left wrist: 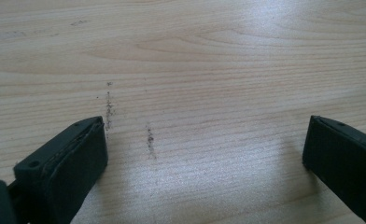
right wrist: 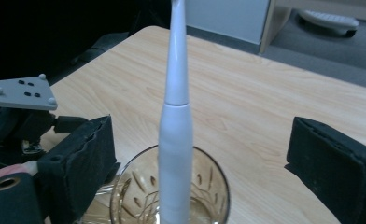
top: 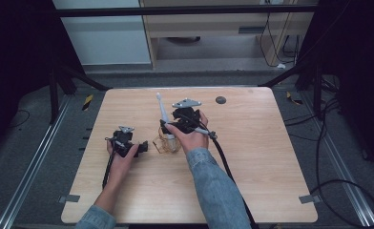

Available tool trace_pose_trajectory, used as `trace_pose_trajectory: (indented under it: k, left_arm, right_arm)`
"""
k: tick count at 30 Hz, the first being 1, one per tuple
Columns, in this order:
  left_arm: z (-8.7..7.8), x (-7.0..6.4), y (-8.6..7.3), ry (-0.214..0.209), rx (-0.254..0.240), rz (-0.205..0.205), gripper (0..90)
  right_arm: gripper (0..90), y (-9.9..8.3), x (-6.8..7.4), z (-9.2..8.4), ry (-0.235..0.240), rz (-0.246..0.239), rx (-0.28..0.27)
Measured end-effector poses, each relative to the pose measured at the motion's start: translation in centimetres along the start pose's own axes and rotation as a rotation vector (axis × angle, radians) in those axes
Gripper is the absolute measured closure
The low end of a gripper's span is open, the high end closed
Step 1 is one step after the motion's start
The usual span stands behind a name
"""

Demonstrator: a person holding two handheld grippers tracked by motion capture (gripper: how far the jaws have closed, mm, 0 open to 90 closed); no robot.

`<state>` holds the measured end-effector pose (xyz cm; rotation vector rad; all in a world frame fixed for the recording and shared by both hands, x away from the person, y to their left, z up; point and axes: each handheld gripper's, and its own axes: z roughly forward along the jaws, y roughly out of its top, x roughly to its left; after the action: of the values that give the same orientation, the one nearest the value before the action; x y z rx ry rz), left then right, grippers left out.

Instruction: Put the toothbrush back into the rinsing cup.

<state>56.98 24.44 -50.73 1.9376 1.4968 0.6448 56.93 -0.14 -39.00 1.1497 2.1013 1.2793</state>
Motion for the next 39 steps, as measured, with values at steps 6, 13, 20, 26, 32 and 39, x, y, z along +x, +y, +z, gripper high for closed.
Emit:
trace_pose_trajectory:
  k: [6,13,20,26,32,39]
  left_arm:
    - [0.1,0.0,0.1,0.002,0.000,-0.002,0.0]
    - [0.2,0.1,0.2,0.003,0.001,-0.002,0.0]
    - [0.0,0.3,0.0,-0.002,-0.002,0.001,0.0]
    - [-0.2,0.4,-0.2,-0.002,0.000,0.002,0.0]
    - [-0.2,0.4,-0.2,-0.003,0.000,0.004,0.0]
    - [-0.2,0.5,-0.2,-0.004,0.002,0.007,0.0]
  right_arm:
    - [6.4,0.4,-0.8,-1.1,-0.036,-0.025,-0.039]
    - [6.6,0.2,-2.1,-2.1,-0.060,-0.015,-0.053]
    - [7.8,-0.5,-3.5,-3.0,-0.088,-0.014,-0.044]
    - [8.2,-0.7,-4.3,-4.2,-0.108,-0.018,-0.051]
    - [8.2,-1.2,-5.3,-5.2,-0.135,-0.019,-0.046]
    - [7.6,-2.2,-6.8,-6.1,-0.177,-0.003,-0.024]
